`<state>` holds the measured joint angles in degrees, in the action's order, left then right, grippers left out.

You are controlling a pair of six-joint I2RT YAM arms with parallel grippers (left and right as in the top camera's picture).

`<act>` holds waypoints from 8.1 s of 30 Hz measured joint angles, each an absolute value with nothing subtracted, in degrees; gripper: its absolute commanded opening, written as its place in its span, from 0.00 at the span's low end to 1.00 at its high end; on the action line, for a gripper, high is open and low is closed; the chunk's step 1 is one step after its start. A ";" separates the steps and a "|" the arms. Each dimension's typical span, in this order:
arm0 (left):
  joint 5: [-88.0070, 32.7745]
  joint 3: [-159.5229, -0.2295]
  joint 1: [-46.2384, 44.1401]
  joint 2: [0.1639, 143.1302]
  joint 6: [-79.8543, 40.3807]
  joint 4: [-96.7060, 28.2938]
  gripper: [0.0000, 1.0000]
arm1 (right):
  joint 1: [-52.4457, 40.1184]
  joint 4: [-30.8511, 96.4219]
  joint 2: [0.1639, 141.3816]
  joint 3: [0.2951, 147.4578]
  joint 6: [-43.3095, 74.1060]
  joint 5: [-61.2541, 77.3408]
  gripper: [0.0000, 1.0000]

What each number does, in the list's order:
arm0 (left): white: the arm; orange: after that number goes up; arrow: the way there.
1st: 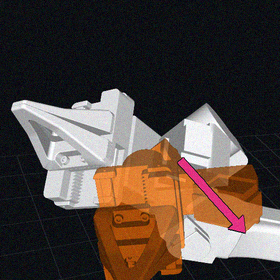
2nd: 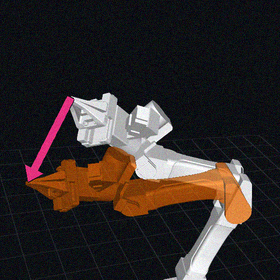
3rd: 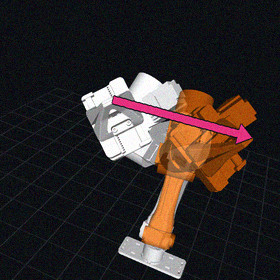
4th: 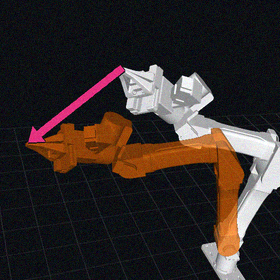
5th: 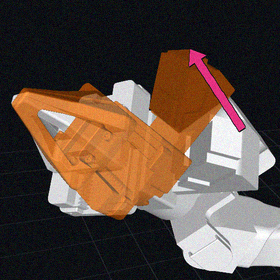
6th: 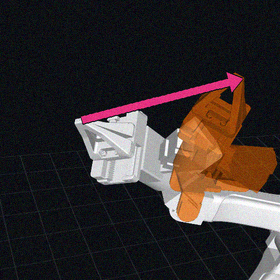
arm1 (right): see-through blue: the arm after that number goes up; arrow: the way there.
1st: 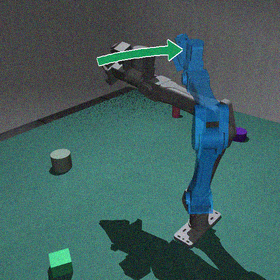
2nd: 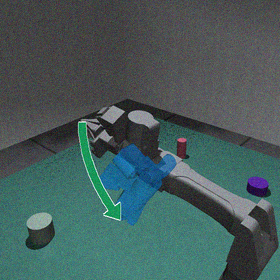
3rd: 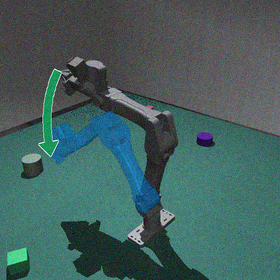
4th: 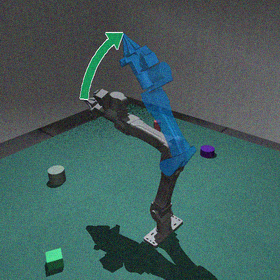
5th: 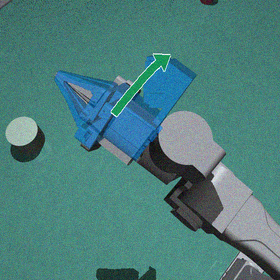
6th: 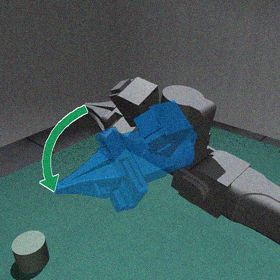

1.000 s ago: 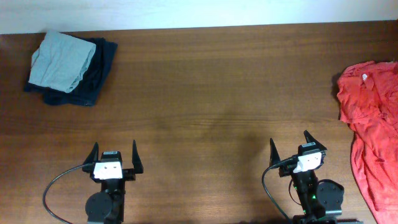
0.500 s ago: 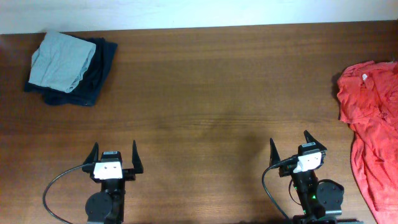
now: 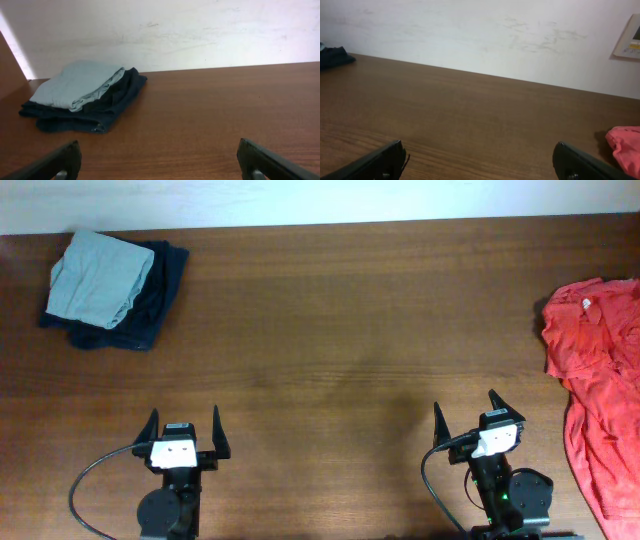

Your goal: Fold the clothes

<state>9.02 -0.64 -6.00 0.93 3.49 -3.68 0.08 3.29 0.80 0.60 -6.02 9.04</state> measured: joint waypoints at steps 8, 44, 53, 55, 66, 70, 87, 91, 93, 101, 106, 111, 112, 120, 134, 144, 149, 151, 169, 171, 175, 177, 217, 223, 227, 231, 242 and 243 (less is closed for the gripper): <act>8.99 -0.64 -6.00 0.93 3.49 -3.68 0.99 | 0.08 3.29 0.80 0.58 -6.02 9.04 0.99; 8.99 -0.64 -6.00 0.93 3.49 -3.68 0.99 | 0.08 3.29 0.80 0.58 -6.00 9.04 0.99; 9.02 -0.64 -6.00 0.93 3.49 -3.68 0.99 | 0.08 -1.87 0.80 0.58 -5.61 14.06 0.99; 8.99 -0.64 -6.00 0.93 3.49 -3.68 0.99 | 0.08 -2.42 0.80 0.64 -4.51 15.18 0.99; 9.02 -0.64 -6.00 0.93 3.49 -3.68 0.99 | 0.08 5.19 0.82 19.22 0.89 15.07 0.99; 8.99 -0.64 -6.00 0.95 3.49 -3.68 0.99 | 0.08 13.67 1.58 30.63 1.34 12.21 0.99; 8.99 -0.64 -6.00 0.93 3.49 -3.70 0.99 | 0.08 39.53 23.83 66.13 0.89 -1.43 0.99; 8.97 -0.64 -6.00 0.93 3.49 -3.70 0.99 | 0.08 40.34 27.11 67.29 0.80 -1.50 0.99; 8.99 -0.64 -6.00 0.93 3.49 -3.70 0.99 | 0.08 41.23 27.53 67.29 0.80 -1.50 0.99; 8.99 -0.64 -6.00 0.93 3.51 -3.70 0.99 | 0.08 45.69 27.55 67.31 0.80 -1.50 1.00; 8.97 -0.64 -6.00 0.93 3.49 -3.68 0.99 | 0.08 45.91 28.01 67.35 0.43 -1.89 0.90; 8.97 -0.64 -6.00 0.93 3.49 -3.70 0.99 | 0.08 46.61 30.61 67.42 0.12 -2.57 0.77; 8.99 -0.64 -6.00 0.93 3.49 -3.70 0.99 | 0.08 46.83 31.35 67.44 0.10 -2.57 0.76; 8.99 -0.64 -6.00 0.93 3.49 -3.68 0.99 | 0.08 49.87 39.72 67.51 0.19 -5.02 0.75; 8.99 -0.64 -6.00 0.93 3.49 -3.70 0.99 | 0.08 48.16 62.35 67.53 0.19 -7.75 0.76; 8.97 -0.64 -6.00 0.91 3.49 -3.70 0.99 | 2.26 40.82 77.54 70.39 -0.08 -16.95 0.66; 8.99 -0.64 -6.00 0.89 3.49 -3.70 0.99 | 8.71 41.95 84.66 76.55 -0.27 -18.87 0.66; 8.97 -0.64 -6.00 0.89 3.51 -3.70 0.99 | 11.38 42.00 87.57 78.22 -0.45 -19.09 0.66; 8.97 -0.64 -6.00 0.89 3.49 -3.70 0.99 | 19.42 26.37 107.53 81.67 -5.91 -12.29 0.66; 8.97 -0.64 -6.00 0.89 3.49 -3.68 0.99 | 19.42 23.88 108.92 81.69 -6.26 -11.81 0.66; 8.97 -0.64 -6.00 0.89 3.49 -3.70 0.99 | 19.42 19.25 111.94 81.87 -6.74 -11.40 0.64; 8.97 -0.64 -6.00 0.89 3.49 -3.70 0.99 | 19.42 17.52 113.43 81.89 -7.42 -11.22 0.64; 8.97 -0.64 -6.00 0.89 3.49 -3.70 0.99 | 19.42 9.74 123.22 81.93 -13.54 -16.78 0.54; 8.97 -0.64 -6.00 0.89 3.49 -3.70 0.99 | 19.62 9.82 124.07 81.93 -13.54 -18.22 0.54; 8.97 -0.64 -6.00 0.89 3.49 -3.70 0.99 | 19.94 9.74 125.47 81.93 -13.52 -18.72 0.54; 8.97 -0.64 -6.00 0.89 3.51 -3.70 0.99 | 19.97 9.37 125.49 81.95 -13.80 -18.98 0.44; 8.97 -0.64 -6.00 0.89 3.51 -3.68 0.99 | 20.10 9.21 125.43 81.97 -13.96 -19.42 0.11; 8.97 -0.64 -6.00 0.89 3.49 -3.70 0.99 | 20.10 9.19 125.43 81.97 -13.85 -19.59 0.08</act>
<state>8.97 -0.64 -6.00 0.89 3.49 -3.70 20.10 9.19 125.43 81.97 -13.85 -19.59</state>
